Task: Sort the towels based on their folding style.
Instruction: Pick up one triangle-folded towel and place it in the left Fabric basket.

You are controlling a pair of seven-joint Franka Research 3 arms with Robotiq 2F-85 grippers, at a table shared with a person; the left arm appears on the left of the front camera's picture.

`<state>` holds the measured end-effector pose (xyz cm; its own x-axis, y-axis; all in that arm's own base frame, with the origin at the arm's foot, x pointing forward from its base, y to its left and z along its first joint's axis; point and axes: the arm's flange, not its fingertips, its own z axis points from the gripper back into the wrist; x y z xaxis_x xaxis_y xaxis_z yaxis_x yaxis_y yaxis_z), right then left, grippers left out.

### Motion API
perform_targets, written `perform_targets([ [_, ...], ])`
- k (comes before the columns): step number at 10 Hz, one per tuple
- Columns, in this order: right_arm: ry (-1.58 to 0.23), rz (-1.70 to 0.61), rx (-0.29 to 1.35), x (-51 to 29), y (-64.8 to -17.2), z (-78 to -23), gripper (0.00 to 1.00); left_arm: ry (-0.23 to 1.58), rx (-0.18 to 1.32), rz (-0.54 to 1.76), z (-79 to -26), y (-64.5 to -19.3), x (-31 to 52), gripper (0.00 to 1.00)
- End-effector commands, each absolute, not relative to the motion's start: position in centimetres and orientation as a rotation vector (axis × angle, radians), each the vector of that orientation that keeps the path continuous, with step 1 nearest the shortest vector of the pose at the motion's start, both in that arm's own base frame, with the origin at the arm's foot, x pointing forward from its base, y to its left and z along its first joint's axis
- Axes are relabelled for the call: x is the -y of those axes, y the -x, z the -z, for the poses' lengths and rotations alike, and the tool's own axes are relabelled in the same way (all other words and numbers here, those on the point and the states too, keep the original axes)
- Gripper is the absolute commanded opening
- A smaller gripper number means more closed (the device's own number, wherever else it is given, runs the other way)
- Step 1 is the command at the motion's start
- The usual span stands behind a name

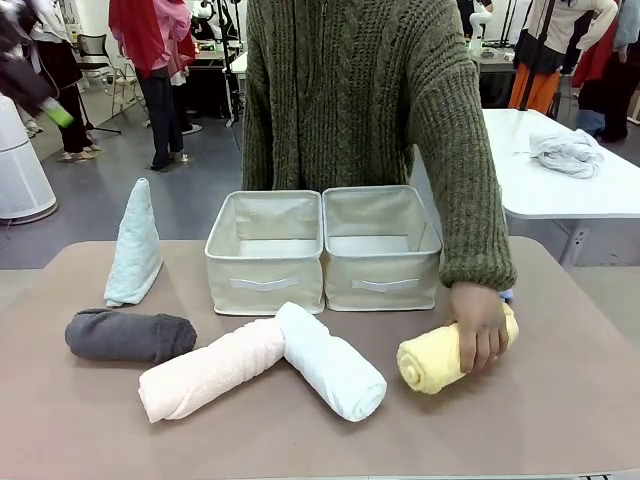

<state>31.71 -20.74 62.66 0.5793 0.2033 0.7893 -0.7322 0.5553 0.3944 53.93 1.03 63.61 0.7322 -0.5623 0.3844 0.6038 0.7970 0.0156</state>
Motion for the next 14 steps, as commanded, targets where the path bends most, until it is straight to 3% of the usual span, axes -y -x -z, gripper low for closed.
perform_targets([
  [1, -0.808, -0.626, 0.768, 20.8, -31.7, -62.6, 1.0, -0.154, 0.034, 0.575, -59.3, -57.6, 0.5, 1.0],
  [3, -0.808, -0.626, 0.768, 20.8, -31.7, -62.6, 1.0, -0.118, -0.022, 0.566, -55.0, -59.2, 2.6, 1.0],
  [6, -0.808, -0.626, 0.768, 20.8, -31.7, -62.6, 1.0, -0.078, 0.031, 0.515, -51.3, -59.5, 4.1, 1.0],
  [9, -0.808, -0.626, 0.768, 20.8, -31.7, -62.6, 1.0, -0.064, 0.134, 0.507, -50.6, -59.1, 4.3, 1.0],
  [10, -0.808, -0.626, 0.768, 20.8, -31.7, -62.6, 1.0, -0.069, 0.028, 0.541, -50.7, -59.6, 4.2, 1.0],
  [14, -0.808, -0.626, 0.768, 20.8, -31.7, -62.6, 1.0, -0.063, 0.045, 0.538, -50.6, -59.7, 4.3, 1.0],
])
